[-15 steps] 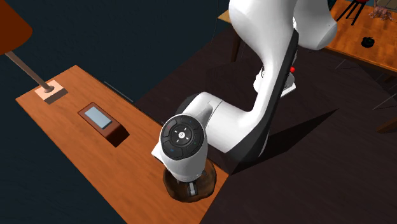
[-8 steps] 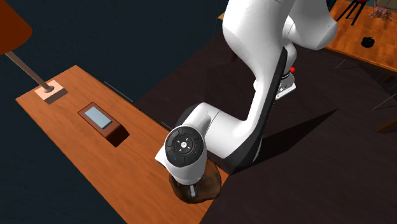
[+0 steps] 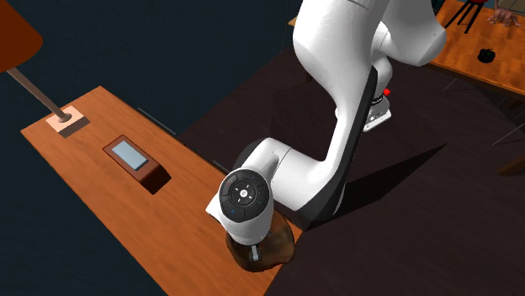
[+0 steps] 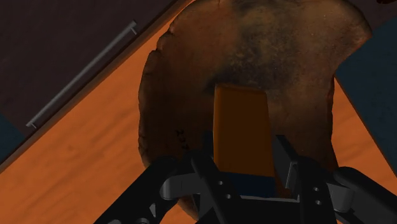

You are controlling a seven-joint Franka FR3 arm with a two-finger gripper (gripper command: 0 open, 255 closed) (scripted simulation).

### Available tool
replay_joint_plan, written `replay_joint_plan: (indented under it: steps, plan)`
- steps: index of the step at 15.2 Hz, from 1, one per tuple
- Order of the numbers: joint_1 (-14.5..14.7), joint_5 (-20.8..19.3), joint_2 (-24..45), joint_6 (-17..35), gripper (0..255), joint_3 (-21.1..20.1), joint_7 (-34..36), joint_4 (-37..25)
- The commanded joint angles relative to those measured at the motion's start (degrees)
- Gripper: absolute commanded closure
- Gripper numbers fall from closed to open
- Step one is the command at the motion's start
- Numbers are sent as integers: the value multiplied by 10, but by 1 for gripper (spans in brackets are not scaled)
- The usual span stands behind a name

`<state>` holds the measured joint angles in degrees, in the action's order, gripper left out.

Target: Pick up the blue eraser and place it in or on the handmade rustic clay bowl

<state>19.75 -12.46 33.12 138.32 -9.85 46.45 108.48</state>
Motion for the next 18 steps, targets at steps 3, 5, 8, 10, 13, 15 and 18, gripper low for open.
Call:
replay_joint_plan:
  steps: [3, 5, 8, 10, 13, 15, 18]
  plan:
    - [0, 0, 0, 0, 0, 0, 0, 0]
    - [0, 0, 0, 0, 0, 0, 0, 1]
    - [-3, 8, -27, -28, 0, -6, -5, 0]
    - [-5, 15, -49, -53, 0, -11, -10, -4]
    - [-5, 15, -49, -53, 0, -11, -10, -4]
    - [-5, 15, -49, -53, 0, -11, -10, -4]
    - [-5, 15, -49, -53, 0, -11, -10, -4]
